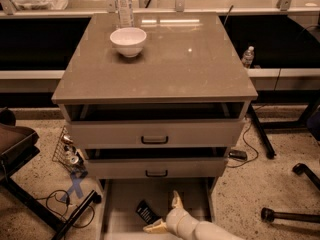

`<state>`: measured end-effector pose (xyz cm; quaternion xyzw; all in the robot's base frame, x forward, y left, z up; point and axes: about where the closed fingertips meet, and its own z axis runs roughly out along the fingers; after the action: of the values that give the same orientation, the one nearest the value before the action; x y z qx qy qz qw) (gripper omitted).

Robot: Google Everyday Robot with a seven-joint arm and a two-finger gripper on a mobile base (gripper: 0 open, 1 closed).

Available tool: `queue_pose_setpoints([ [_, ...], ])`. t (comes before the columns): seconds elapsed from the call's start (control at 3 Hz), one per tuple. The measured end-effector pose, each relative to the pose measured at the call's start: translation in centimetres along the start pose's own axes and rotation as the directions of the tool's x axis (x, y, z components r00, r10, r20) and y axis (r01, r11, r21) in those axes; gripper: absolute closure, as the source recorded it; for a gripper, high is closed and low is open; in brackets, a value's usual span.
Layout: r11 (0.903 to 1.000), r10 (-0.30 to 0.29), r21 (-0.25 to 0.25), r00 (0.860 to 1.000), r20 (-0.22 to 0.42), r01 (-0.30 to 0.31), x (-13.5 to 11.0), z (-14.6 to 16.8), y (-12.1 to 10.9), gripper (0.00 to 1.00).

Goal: Pick rxbar blueberry from bottom drawer and place on counter

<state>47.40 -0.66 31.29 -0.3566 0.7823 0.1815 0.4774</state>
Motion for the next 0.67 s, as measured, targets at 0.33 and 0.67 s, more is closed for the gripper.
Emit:
queue_pose_setpoints([
  [0.33,0.9999,0.011,0.009,0.999,-0.053,-0.011,4.09,6.28,0.01,0.00],
  [0.67,0.9999,0.011,0.009,0.999,-0.053,-0.011,4.09,6.28,0.02,0.00],
])
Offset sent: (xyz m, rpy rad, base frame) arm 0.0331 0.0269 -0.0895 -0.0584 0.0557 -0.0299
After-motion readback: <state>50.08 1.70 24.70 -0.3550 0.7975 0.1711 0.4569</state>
